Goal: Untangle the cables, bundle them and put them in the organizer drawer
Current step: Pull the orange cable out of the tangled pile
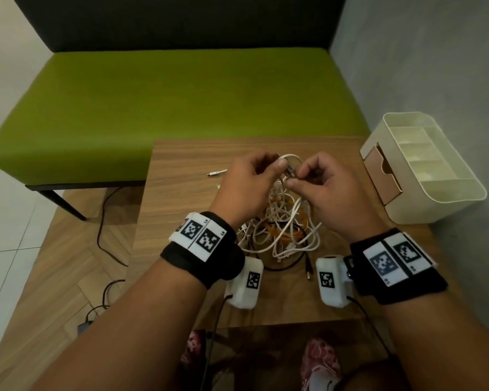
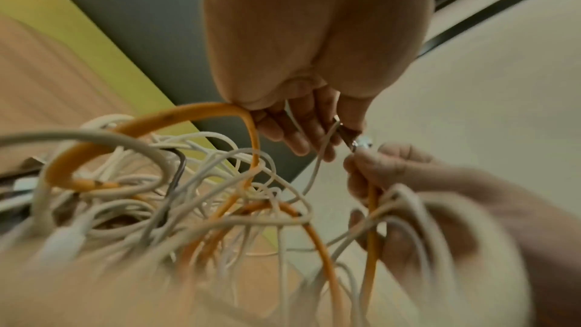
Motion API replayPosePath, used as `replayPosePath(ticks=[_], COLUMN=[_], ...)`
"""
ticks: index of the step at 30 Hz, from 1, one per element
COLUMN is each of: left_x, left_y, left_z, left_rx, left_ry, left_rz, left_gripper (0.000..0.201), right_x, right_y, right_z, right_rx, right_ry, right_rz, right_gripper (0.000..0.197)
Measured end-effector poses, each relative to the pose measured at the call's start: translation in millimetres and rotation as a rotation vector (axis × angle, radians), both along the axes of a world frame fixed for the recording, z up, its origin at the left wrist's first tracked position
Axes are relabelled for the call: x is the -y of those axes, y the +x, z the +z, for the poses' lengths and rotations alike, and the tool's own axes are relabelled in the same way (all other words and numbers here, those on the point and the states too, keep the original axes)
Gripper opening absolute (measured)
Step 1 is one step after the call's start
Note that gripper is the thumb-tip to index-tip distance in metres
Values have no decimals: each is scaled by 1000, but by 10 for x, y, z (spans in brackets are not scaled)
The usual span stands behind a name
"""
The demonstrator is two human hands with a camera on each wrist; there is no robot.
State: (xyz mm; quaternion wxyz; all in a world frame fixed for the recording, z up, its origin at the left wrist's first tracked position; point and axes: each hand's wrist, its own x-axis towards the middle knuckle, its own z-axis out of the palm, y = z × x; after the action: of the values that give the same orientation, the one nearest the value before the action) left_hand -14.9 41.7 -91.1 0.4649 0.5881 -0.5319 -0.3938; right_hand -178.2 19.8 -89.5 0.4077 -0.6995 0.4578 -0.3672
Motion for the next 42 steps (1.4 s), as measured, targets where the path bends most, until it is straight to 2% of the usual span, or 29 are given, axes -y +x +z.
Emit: replayPosePath(ticks=[1, 2, 5, 8, 11, 12, 14, 16, 19, 21, 24, 26, 28, 30, 31, 33, 35, 36, 37, 39, 40, 42], left_x=[6, 19, 40, 75, 80, 65, 32, 18, 17, 17, 27, 33, 38, 41, 51, 67, 63, 50, 36, 0, -15, -43], left_y=[18, 26, 37, 92, 130, 100, -2, -90, -115, -90, 13, 78, 92, 83, 79, 88, 87, 83, 82, 111, 140, 200], left_z=[20, 35, 8, -70, -91, -56, 1, 10, -34, 0, 122, 176, 160, 107, 88, 73, 89, 112, 149, 277, 352, 483], left_rx=[-23, -23, 11, -14, 37, 57, 76, 18, -85, -155, -394, -598, -628, -610, -618, -663, -710, -725, -745, -820, -864, -880], left_ry=[-16, -31, -37, 45, 70, 21, -107, -160, -170, -206, -246, -235, -219, -195, -186, -171, -167, -171, -180, -204, -226, -278], left_rz=[10, 29, 113, 172, 193, 184, 93, -20, -49, -29, 28, 10, -5, -11, -14, -11, -16, -28, -42, -53, -55, -78], left_gripper=[9, 9, 21, 29, 14, 11, 23, 30, 22, 18, 19, 21, 23, 24, 24, 23, 23, 24, 25, 28, 29, 30], right_x=[17, 32, 71, 86, 113, 124, 140, 124, 78, 76, 120, 196, 257, 265, 233, 133, 57, 39, 24, 8, 16, 70], right_y=[1, 4, 1, -22, -31, -29, -14, 30, 119, 110, 9, -96, -170, -185, -161, -50, 89, 139, 173, 172, 135, 39], right_z=[-8, -11, 10, 38, 31, 18, -19, -59, -69, -67, -79, -148, -154, -95, -53, 9, 5, -22, -40, -51, -72, -123], right_rx=[-8, -22, -41, 125, 262, 258, 243, 295, 334, 227, -205, -463, -555, -557, -504, -223, 67, 126, 118, -31, -130, -294], right_ry=[1, 1, 6, 49, 17, -14, -54, -36, -22, -16, 126, 221, 235, 142, 75, 3, 48, 75, 91, 113, 118, 127], right_rz=[14, 31, 90, 92, -2, -45, -86, -37, 39, 51, -7, -95, -177, -143, -88, 45, 154, 179, 187, 183, 196, 197], right_gripper=[26, 25, 26, 35, 32, 31, 31, 31, 32, 33, 15, 18, 21, 29, 37, 45, 42, 36, 28, 7, 6, 17])
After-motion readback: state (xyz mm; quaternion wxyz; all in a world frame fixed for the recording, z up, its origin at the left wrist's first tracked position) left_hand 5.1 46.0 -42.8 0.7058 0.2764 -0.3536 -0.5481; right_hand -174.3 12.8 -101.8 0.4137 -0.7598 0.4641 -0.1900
